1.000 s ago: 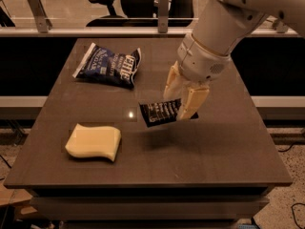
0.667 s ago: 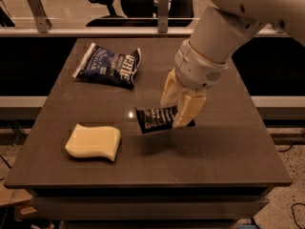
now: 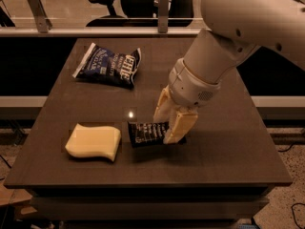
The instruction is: Move rxbar chocolate near sponge
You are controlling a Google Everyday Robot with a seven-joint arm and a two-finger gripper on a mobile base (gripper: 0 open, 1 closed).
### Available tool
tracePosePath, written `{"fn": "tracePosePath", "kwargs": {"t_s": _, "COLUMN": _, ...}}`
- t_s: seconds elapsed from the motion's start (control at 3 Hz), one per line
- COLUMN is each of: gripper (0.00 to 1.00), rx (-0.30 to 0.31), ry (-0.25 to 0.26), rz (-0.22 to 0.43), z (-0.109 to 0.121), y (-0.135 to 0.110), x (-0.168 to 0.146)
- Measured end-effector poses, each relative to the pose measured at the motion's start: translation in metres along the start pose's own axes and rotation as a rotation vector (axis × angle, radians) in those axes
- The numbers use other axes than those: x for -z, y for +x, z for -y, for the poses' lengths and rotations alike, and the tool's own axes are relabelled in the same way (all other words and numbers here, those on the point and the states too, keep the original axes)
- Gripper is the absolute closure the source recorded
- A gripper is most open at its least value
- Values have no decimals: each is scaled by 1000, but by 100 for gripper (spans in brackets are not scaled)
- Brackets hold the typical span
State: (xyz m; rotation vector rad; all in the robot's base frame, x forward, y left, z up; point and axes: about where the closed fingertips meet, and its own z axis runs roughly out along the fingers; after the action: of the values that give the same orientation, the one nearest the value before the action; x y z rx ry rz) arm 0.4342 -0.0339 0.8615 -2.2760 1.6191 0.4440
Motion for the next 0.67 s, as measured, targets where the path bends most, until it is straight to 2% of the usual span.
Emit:
{"fn": "tracePosePath", "kwargs": {"t_s": 0.33, "gripper": 100, "rx": -49, "ry": -26, "rz": 0, "z": -29, "y": -21, "x": -29}}
{"fn": "tracePosePath", "kwargs": {"t_s": 0.67, "gripper": 100, "rx": -49, "ry": -26, "rz": 0, "z": -29, "y": -21, "x": -29}}
